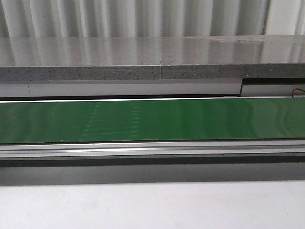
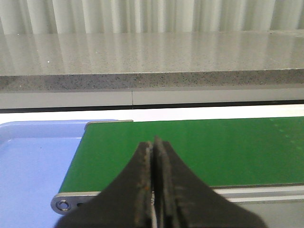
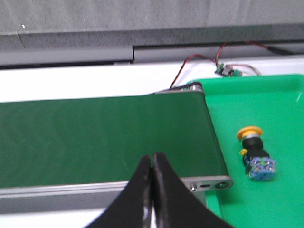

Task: Move button from right to left
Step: 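Move the right gripper down toward the yellow push button in the green tray, then close the right gripper around the yellow push button's black body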

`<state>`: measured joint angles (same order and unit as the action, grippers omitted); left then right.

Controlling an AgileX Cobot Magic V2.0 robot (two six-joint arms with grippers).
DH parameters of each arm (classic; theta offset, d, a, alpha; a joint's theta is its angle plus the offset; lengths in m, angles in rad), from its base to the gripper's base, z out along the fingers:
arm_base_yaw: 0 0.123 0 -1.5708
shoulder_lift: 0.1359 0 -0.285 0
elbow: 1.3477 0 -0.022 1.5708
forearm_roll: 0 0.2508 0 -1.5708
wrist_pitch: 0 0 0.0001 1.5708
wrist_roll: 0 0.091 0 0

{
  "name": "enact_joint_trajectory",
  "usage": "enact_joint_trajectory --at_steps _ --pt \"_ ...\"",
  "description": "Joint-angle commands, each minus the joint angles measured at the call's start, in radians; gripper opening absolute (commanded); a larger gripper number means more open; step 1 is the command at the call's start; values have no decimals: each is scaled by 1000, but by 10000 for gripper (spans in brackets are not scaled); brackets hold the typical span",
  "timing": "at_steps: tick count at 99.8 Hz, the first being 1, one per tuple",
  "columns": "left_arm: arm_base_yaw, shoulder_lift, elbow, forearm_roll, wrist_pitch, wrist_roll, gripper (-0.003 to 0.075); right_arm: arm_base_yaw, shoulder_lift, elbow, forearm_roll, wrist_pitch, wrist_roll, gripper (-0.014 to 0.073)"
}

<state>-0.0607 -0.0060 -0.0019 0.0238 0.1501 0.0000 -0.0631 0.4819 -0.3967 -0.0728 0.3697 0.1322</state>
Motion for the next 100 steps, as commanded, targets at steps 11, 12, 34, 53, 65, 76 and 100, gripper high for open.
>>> enact_joint_trajectory --at_steps 11,12,34,53,65,76,100 --pt "-1 -34 26 -2 -77 -7 -20 -8 116 -63 -4 21 -2 -67" --pt "-1 -34 26 -2 -77 -7 -20 -8 121 -69 -4 33 -2 -67" --pt "-1 -34 26 -2 -77 -7 -20 -8 270 -177 -5 118 -2 -67" --pt "-1 -34 26 -2 -77 -7 -20 -9 421 -333 -5 311 -2 0" --pt "-1 -34 26 -2 -77 -7 -20 -9 522 -414 -5 400 -2 256" --pt "-1 -34 26 -2 -77 -7 -20 -9 604 -471 0 443 -2 547" --pt "-1 -34 26 -2 -77 -7 -20 -71 749 -571 1 460 -1 633"
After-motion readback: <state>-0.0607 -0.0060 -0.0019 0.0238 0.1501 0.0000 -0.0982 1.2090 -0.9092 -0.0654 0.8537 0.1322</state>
